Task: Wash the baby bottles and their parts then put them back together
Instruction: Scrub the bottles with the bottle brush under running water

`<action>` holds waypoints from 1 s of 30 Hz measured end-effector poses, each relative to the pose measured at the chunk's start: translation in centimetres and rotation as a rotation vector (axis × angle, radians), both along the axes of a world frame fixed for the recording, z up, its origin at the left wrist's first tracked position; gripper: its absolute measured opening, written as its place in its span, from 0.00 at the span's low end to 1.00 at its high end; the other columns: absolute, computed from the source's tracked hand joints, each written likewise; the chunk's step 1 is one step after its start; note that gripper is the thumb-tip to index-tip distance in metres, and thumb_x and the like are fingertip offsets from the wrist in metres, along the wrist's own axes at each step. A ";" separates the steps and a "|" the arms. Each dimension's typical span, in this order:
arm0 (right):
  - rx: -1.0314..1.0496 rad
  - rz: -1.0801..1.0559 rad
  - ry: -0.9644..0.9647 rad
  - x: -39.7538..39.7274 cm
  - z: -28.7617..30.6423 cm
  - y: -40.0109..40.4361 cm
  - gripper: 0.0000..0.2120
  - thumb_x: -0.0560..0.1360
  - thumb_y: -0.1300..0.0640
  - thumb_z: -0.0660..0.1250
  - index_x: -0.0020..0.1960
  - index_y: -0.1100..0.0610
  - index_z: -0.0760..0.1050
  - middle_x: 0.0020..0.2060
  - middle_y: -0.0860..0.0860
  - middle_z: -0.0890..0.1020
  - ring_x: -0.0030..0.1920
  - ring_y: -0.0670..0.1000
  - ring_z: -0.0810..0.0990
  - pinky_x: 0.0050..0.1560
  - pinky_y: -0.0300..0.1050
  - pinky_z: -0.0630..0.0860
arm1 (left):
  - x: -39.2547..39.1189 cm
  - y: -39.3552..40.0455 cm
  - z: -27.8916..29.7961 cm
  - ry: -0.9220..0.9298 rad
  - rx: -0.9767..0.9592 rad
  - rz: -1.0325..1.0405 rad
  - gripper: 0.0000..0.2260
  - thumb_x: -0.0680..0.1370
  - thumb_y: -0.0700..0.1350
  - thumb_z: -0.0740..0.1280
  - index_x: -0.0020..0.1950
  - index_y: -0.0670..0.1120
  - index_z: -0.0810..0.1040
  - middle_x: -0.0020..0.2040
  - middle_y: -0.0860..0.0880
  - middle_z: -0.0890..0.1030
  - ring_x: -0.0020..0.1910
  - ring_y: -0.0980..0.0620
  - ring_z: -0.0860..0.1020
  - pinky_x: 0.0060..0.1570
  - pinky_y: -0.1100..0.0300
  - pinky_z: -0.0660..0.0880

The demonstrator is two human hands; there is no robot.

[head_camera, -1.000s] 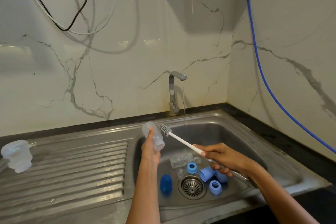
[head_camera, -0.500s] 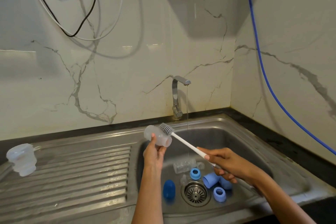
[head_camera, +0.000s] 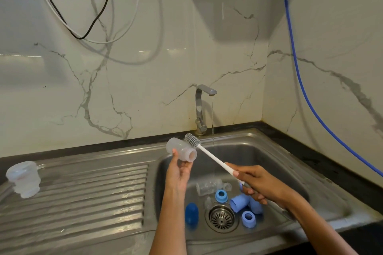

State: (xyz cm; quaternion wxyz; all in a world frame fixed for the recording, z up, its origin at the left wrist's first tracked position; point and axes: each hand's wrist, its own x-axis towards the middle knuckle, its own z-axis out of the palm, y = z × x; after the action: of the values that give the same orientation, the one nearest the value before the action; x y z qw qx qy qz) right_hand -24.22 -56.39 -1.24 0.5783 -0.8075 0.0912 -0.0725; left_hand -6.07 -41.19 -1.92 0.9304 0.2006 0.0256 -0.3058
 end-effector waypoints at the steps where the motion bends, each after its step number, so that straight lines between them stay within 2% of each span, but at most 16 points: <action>1: -0.026 -0.028 -0.015 0.4 -0.1 0.3 0.16 0.81 0.48 0.59 0.66 0.34 0.70 0.26 0.47 0.70 0.23 0.43 0.64 0.22 0.35 0.65 | 0.0 -0.1 0.0 -0.016 0.000 -0.036 0.19 0.78 0.42 0.65 0.66 0.36 0.66 0.57 0.34 0.78 0.57 0.39 0.77 0.46 0.42 0.79; 4: -0.091 -0.108 -0.042 1.7 0.0 1.1 0.16 0.81 0.48 0.57 0.67 0.34 0.66 0.27 0.47 0.70 0.24 0.43 0.66 0.23 0.35 0.66 | -0.7 -0.6 0.2 -0.094 0.055 -0.139 0.16 0.77 0.40 0.66 0.63 0.37 0.69 0.54 0.35 0.80 0.53 0.40 0.79 0.46 0.42 0.77; 8: -0.008 -0.001 0.030 0.9 0.1 0.7 0.15 0.81 0.48 0.58 0.64 0.31 0.68 0.26 0.46 0.70 0.24 0.43 0.65 0.23 0.35 0.66 | 0.1 -0.1 -0.1 -0.072 0.012 -0.007 0.18 0.80 0.39 0.62 0.69 0.37 0.65 0.58 0.34 0.77 0.55 0.40 0.77 0.46 0.41 0.78; 10: 0.017 0.022 0.058 0.2 0.0 0.0 0.15 0.81 0.49 0.59 0.64 0.31 0.69 0.26 0.48 0.70 0.24 0.44 0.65 0.22 0.34 0.66 | 1.0 0.3 -0.1 -0.072 0.021 0.016 0.17 0.81 0.39 0.59 0.69 0.37 0.64 0.56 0.34 0.76 0.52 0.39 0.77 0.43 0.40 0.79; 12: -0.009 0.022 0.087 -0.2 0.1 -0.5 0.16 0.81 0.49 0.59 0.66 0.34 0.70 0.27 0.49 0.69 0.24 0.44 0.64 0.22 0.35 0.66 | 1.2 0.3 0.0 -0.078 0.097 0.009 0.17 0.82 0.42 0.58 0.69 0.38 0.63 0.53 0.35 0.75 0.50 0.39 0.76 0.46 0.41 0.75; 14: -0.045 0.028 0.105 -0.3 -0.1 -0.4 0.16 0.81 0.49 0.59 0.66 0.35 0.69 0.27 0.49 0.70 0.23 0.44 0.64 0.22 0.35 0.65 | 0.9 0.0 -0.2 -0.135 0.216 -0.007 0.19 0.80 0.48 0.62 0.67 0.40 0.66 0.55 0.36 0.76 0.52 0.39 0.77 0.51 0.44 0.74; 16: -0.054 0.023 0.084 -0.1 -0.2 0.1 0.16 0.82 0.49 0.58 0.66 0.33 0.68 0.26 0.47 0.70 0.23 0.43 0.65 0.22 0.35 0.66 | 0.6 -0.1 -0.3 -0.191 0.287 -0.021 0.21 0.77 0.45 0.68 0.66 0.38 0.69 0.59 0.36 0.77 0.58 0.40 0.78 0.55 0.46 0.76; 19: -0.101 -0.028 0.021 1.1 -0.2 1.3 0.17 0.82 0.50 0.57 0.68 0.36 0.66 0.26 0.46 0.70 0.23 0.42 0.65 0.23 0.35 0.65 | -0.1 -0.5 -0.3 -0.163 0.193 -0.099 0.20 0.76 0.40 0.68 0.66 0.39 0.69 0.61 0.35 0.75 0.61 0.39 0.76 0.60 0.43 0.74; 21: -0.106 -0.048 0.028 1.8 0.0 1.9 0.17 0.82 0.50 0.57 0.70 0.38 0.66 0.27 0.48 0.69 0.23 0.42 0.64 0.23 0.35 0.65 | -0.6 -0.8 -0.1 -0.134 0.130 -0.082 0.20 0.77 0.42 0.66 0.68 0.41 0.67 0.60 0.35 0.74 0.60 0.39 0.75 0.59 0.41 0.73; 23: -0.046 0.004 0.081 1.7 0.0 2.0 0.17 0.82 0.50 0.57 0.69 0.38 0.66 0.27 0.48 0.69 0.24 0.43 0.64 0.23 0.35 0.65 | -0.3 -0.8 -0.5 -0.073 0.081 0.029 0.21 0.79 0.45 0.64 0.71 0.44 0.64 0.63 0.36 0.72 0.59 0.38 0.74 0.60 0.39 0.71; 25: 0.028 0.084 0.143 1.1 0.1 1.5 0.16 0.81 0.49 0.59 0.67 0.38 0.69 0.26 0.47 0.69 0.24 0.43 0.64 0.22 0.34 0.66 | 0.3 -0.2 -0.8 0.016 -0.004 0.130 0.25 0.80 0.48 0.62 0.75 0.45 0.59 0.68 0.35 0.68 0.64 0.37 0.71 0.64 0.37 0.68; 27: 0.063 0.117 0.182 0.3 0.0 0.8 0.14 0.81 0.48 0.60 0.65 0.37 0.72 0.26 0.47 0.70 0.24 0.43 0.64 0.22 0.34 0.66 | 1.1 0.3 -0.9 0.077 -0.076 0.145 0.27 0.80 0.50 0.61 0.76 0.45 0.56 0.70 0.35 0.66 0.67 0.37 0.69 0.66 0.36 0.65; 30: 0.006 0.064 0.167 0.4 -0.2 0.6 0.12 0.81 0.48 0.59 0.63 0.37 0.73 0.26 0.47 0.70 0.23 0.43 0.64 0.22 0.34 0.66 | 0.5 -0.5 -0.8 -0.029 0.037 0.027 0.25 0.81 0.54 0.59 0.74 0.44 0.59 0.67 0.34 0.68 0.64 0.36 0.69 0.67 0.36 0.63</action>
State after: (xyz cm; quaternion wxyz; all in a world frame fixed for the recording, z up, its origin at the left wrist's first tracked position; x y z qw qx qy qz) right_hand -23.85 -55.80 -1.39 0.5730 -0.8116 0.1133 0.0139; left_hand -5.59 -41.67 -2.71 0.9308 0.2218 0.0207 -0.2899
